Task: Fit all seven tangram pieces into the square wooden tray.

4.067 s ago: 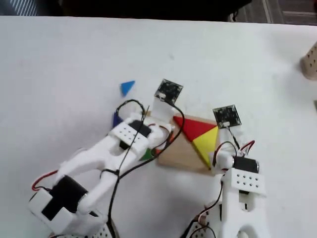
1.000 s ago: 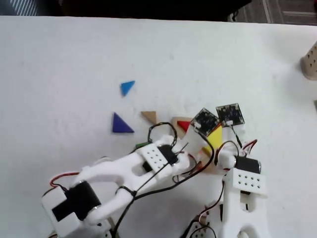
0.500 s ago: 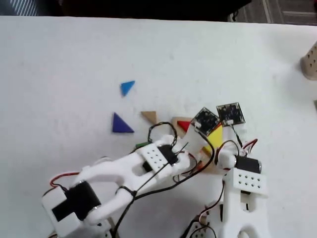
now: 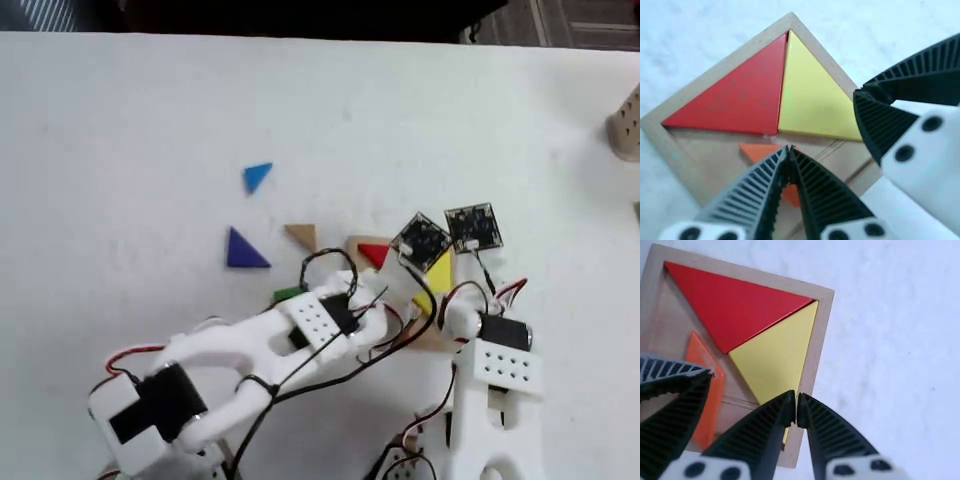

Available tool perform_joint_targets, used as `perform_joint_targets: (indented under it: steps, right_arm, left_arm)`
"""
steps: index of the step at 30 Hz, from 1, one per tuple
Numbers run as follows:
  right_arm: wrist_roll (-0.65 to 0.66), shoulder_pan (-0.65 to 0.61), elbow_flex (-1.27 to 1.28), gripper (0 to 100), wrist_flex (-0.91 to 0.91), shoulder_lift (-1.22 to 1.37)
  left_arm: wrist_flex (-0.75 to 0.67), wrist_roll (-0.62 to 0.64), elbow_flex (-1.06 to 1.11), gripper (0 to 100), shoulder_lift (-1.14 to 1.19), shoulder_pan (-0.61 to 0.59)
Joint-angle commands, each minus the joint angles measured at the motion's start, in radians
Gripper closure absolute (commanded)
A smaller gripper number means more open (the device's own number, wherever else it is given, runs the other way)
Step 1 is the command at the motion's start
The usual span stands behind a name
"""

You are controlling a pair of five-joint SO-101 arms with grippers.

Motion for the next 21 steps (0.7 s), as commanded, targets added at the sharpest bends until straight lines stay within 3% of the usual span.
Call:
perform_joint_targets:
  steps: [1,21]
  right_arm:
    - [-0.006,0.002,-0.014,98.1,-0.007,0.016]
    - [-0.006,0.002,-0.014,98.1,-0.007,0.016]
  left_arm:
    - [0.005,0.005,-0.026,98,-0.019,0.031]
    - [0.123,0.005,-0.141,98,0.125,-0.018]
